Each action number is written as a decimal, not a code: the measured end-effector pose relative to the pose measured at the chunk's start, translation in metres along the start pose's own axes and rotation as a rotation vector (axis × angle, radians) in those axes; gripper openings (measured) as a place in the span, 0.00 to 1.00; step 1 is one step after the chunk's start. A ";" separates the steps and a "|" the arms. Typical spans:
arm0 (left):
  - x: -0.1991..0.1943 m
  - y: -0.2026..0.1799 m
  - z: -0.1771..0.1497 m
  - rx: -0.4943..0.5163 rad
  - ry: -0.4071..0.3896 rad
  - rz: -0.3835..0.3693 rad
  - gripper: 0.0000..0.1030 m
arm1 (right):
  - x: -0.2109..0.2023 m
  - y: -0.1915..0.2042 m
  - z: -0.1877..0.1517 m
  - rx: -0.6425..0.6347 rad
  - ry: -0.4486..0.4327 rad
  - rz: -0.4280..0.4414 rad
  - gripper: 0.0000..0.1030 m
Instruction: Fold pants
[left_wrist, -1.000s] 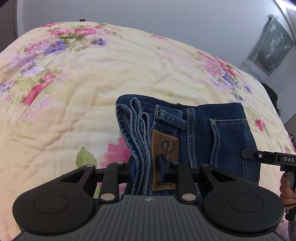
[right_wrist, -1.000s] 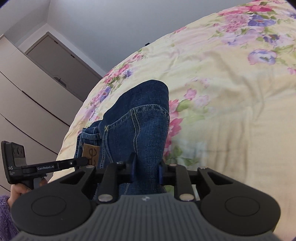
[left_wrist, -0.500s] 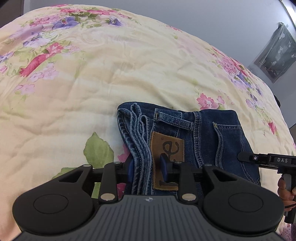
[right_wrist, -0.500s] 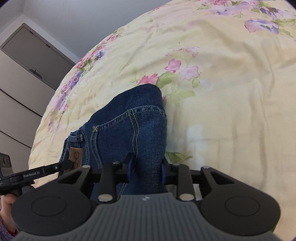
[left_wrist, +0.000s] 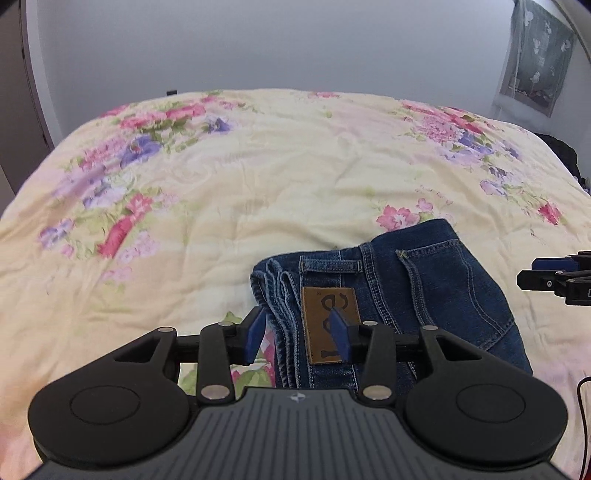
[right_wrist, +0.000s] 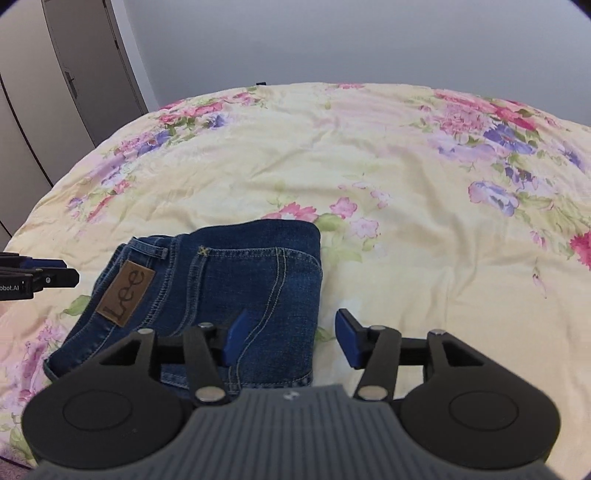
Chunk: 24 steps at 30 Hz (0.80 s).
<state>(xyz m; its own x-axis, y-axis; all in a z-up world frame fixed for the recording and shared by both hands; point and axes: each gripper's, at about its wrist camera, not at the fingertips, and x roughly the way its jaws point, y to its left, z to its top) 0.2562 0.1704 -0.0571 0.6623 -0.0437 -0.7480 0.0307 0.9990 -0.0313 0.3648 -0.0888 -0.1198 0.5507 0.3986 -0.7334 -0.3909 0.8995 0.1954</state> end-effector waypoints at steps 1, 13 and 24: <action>-0.010 -0.002 0.003 0.013 -0.015 0.007 0.48 | -0.011 0.003 0.000 -0.004 -0.015 0.005 0.49; -0.144 -0.021 0.004 0.259 -0.106 0.121 0.60 | -0.139 0.060 -0.046 -0.151 -0.139 0.067 0.51; -0.185 -0.047 -0.079 0.222 -0.133 0.165 0.79 | -0.187 0.100 -0.121 -0.151 -0.214 0.004 0.63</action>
<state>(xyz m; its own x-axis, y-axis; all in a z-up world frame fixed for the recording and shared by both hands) 0.0733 0.1316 0.0301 0.7637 0.1049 -0.6370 0.0671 0.9685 0.2400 0.1333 -0.0957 -0.0418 0.6858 0.4455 -0.5755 -0.4903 0.8672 0.0870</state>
